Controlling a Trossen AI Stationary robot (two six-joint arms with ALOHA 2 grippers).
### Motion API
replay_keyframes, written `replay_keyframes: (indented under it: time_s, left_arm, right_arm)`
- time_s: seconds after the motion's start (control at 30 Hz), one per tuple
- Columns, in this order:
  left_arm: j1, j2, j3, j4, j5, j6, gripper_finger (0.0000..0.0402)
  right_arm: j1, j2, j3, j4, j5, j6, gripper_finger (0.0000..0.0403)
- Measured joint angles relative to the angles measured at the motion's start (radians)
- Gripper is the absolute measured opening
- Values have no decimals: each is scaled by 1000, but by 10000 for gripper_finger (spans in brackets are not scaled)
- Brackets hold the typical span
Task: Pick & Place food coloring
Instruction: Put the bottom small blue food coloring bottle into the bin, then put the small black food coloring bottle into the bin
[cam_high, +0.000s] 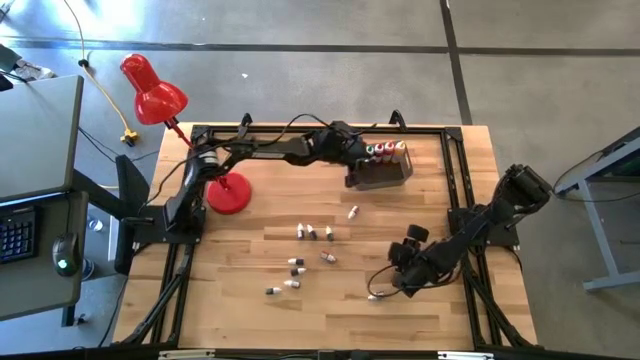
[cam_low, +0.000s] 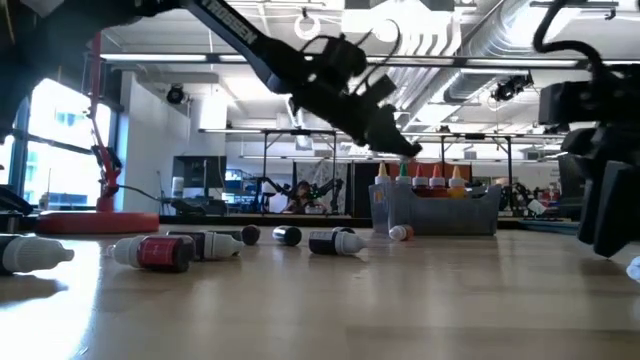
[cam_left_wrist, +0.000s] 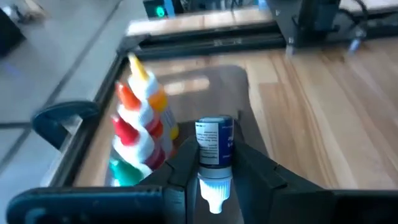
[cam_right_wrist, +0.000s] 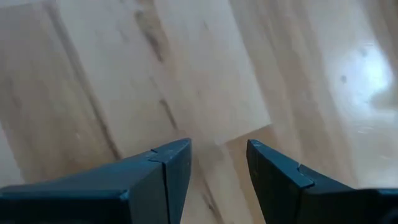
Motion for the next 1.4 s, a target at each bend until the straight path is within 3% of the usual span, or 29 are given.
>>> replay_keyframes:
  time_s: [0.17, 0.33, 0.47, 0.63, 0.8, 0.93, 1.17, 1.4]
  left_arm:
    - [-2, 41, 40, -52, 12, 2, 116]
    - [-2, 38, 45, -45, 25, 1, 164]
    - [-2, -6, 42, -40, 156, -12, 178]
    - [-2, -133, 43, -50, 327, -34, 179]
    - [-8, -305, 44, -165, 423, -55, 179]
    - [-27, -409, 44, -294, 429, -60, 179]
    - [-93, -497, 43, -358, 375, -59, 179]
    - [-172, -535, 43, -311, 200, -58, 179]
  right_arm:
    - [67, -1, -13, 75, 9, -45, 149]
    - [139, -2, 6, 127, 139, -29, 149]
    - [195, -2, -5, 288, 196, -32, 149]
    - [219, -2, -47, 594, 211, -162, 149]
    - [214, -2, -72, 652, 155, -155, 149]
    - [213, -2, -84, 691, 95, -142, 149]
    - [227, 17, -84, 698, 72, -306, 149]
    - [226, 133, -83, 753, 39, -316, 149]
